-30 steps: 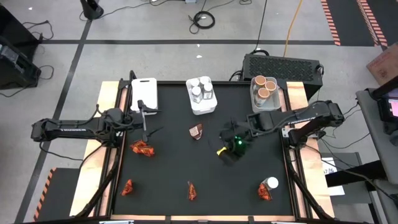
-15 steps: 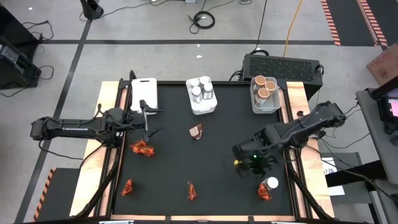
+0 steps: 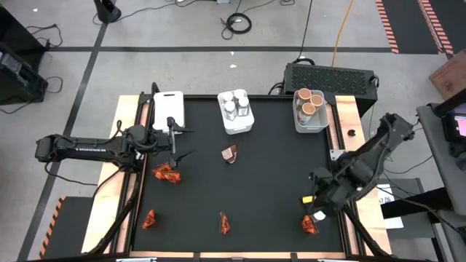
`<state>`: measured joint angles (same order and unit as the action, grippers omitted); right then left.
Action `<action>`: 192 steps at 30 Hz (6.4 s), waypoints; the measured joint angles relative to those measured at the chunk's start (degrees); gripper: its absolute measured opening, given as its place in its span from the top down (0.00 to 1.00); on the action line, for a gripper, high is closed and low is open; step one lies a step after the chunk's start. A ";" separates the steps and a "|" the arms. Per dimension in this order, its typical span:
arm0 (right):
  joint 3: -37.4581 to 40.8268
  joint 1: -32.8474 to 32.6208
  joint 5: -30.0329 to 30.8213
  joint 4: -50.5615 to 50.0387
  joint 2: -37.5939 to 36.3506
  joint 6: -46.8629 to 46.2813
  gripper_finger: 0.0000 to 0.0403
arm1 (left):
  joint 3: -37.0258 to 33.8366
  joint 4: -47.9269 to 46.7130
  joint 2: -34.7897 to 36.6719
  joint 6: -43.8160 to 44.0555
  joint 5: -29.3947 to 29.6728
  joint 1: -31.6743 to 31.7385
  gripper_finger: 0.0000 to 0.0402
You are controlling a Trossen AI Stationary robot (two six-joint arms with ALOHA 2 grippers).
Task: Sort spices by type
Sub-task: Put the white seasoning bottle into the right white bin, then put the orange seasoning pack into the left white bin
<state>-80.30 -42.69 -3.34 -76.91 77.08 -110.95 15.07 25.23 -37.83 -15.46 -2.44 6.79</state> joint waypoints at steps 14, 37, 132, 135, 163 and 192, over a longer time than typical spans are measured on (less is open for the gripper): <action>0.06 -0.97 -7.76 -2.08 12.58 49.94 0.83 | 2.14 0.23 -6.52 0.18 0.00 0.00 0.16; 0.06 -1.32 -11.78 -7.20 19.37 67.24 0.09 | 2.18 3.82 -10.83 1.62 -1.30 0.00 0.16; -23.57 64.33 2.98 11.49 27.73 110.42 0.53 | 2.14 4.05 -10.83 1.53 -2.34 0.00 0.16; -29.48 65.74 3.13 8.81 33.29 113.57 0.52 | 2.14 4.04 -10.81 1.53 -2.34 0.00 0.16; -46.78 70.72 8.02 -5.66 56.02 120.67 0.51 | 3.04 3.46 -10.79 -1.51 -3.43 -0.02 0.16; -51.41 68.64 13.29 -13.05 55.19 120.61 0.28 | 4.81 1.18 -10.79 -3.48 -3.58 0.00 0.16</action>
<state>-131.71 25.95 9.95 -89.96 132.27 9.66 19.88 26.41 -48.62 -18.95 -6.02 6.79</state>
